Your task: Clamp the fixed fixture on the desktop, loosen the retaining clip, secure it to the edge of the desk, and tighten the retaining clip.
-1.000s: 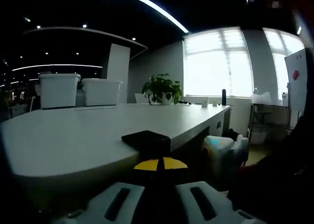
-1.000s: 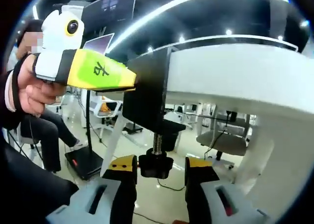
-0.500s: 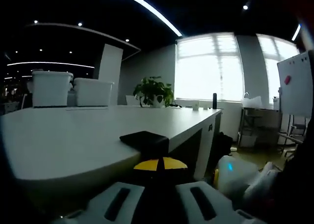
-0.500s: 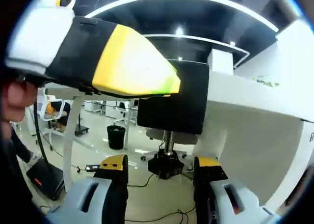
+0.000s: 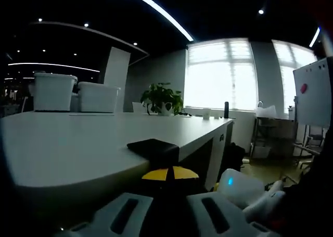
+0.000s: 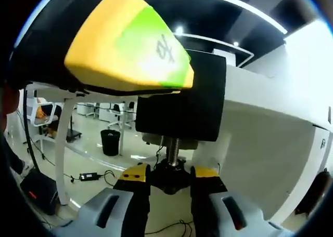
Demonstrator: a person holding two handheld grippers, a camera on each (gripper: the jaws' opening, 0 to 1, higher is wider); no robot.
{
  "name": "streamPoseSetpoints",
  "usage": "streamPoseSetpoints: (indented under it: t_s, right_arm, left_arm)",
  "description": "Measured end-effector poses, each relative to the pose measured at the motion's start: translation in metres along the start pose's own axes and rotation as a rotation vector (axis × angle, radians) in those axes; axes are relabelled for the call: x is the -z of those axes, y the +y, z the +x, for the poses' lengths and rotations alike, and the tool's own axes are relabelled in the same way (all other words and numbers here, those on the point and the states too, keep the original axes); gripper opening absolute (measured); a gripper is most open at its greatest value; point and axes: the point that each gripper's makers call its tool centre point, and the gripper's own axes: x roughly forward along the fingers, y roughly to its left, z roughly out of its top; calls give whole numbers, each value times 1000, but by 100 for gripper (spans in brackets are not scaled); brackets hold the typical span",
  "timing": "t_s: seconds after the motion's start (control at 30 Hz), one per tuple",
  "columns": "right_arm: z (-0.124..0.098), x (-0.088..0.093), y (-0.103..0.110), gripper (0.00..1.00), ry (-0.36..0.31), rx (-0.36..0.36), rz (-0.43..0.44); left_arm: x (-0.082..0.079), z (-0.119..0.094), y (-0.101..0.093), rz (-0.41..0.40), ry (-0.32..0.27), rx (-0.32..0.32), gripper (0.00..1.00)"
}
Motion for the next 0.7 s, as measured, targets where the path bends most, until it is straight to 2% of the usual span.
streamPoseSetpoints:
  t_s: [0.1, 0.13, 0.23, 0.33, 0.4, 0.47, 0.5, 0.53, 0.57, 0.7]
  right_arm:
    - [1, 0, 0, 25, 13, -26, 18]
    - [0, 1, 2, 25, 24, -61, 51]
    - [1, -1, 5, 24, -7, -148, 20]
    - [4, -1, 12, 23, -49, -331, 7]
    - [1, -3, 17, 24, -74, -478, 14]
    - [4, -2, 16, 24, -91, -587, -8]
    - [1, -3, 17, 24, -95, -663, -32]
    - [0, -3, 17, 24, -93, -686, -47]
    - [-2, -4, 20, 24, -97, -746, -51]
    - [-5, -4, 27, 24, -97, -868, -41]
  left_arm:
    - [0, 1, 1, 6, 2, -7, 1]
    - [0, 1, 1, 7, 3, -9, 1]
    - [0, 0, 0, 17, 10, -17, 1]
    - [0, -1, -2, 18, 14, -25, 1]
    - [0, -2, -4, 21, 16, -29, 1]
    - [0, -1, -5, 21, 20, -36, 1]
    - [-1, -2, -7, 23, 23, -41, 1]
    - [-1, -2, -8, 25, 28, -46, 1]
    - [-1, -2, -9, 28, 31, -50, 1]
    - [0, -2, -11, 37, 42, -47, 1]
